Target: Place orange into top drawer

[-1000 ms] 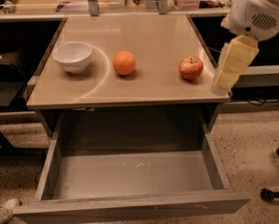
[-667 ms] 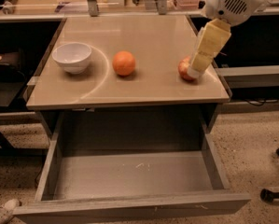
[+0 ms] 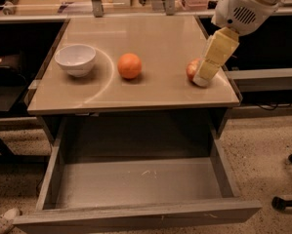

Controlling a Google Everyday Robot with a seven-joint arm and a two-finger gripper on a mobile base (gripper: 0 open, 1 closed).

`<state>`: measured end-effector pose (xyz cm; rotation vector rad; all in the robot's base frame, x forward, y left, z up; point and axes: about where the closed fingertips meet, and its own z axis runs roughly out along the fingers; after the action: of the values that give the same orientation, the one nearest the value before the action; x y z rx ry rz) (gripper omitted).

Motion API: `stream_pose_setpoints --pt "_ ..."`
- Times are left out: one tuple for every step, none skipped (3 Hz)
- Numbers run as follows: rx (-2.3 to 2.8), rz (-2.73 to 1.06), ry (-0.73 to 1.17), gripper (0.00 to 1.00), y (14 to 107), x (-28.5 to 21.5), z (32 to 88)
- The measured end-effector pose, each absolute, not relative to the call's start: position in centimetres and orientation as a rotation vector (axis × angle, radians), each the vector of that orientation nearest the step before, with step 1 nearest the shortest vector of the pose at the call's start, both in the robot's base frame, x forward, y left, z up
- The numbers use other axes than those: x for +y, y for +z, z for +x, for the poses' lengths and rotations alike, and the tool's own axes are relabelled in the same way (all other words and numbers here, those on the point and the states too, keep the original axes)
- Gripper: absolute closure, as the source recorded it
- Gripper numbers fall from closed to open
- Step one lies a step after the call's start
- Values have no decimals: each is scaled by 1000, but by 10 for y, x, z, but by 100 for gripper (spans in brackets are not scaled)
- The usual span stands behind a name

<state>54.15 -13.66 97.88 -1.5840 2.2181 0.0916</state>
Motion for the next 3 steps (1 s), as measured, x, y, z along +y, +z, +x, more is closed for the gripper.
stream_pose_setpoints --pt "2175 -1546 206 0 960 -102 572" --pt "2114 -1560 281 0 950 -64 607" --pt "2050 -1587 347 0 943 -31 631"
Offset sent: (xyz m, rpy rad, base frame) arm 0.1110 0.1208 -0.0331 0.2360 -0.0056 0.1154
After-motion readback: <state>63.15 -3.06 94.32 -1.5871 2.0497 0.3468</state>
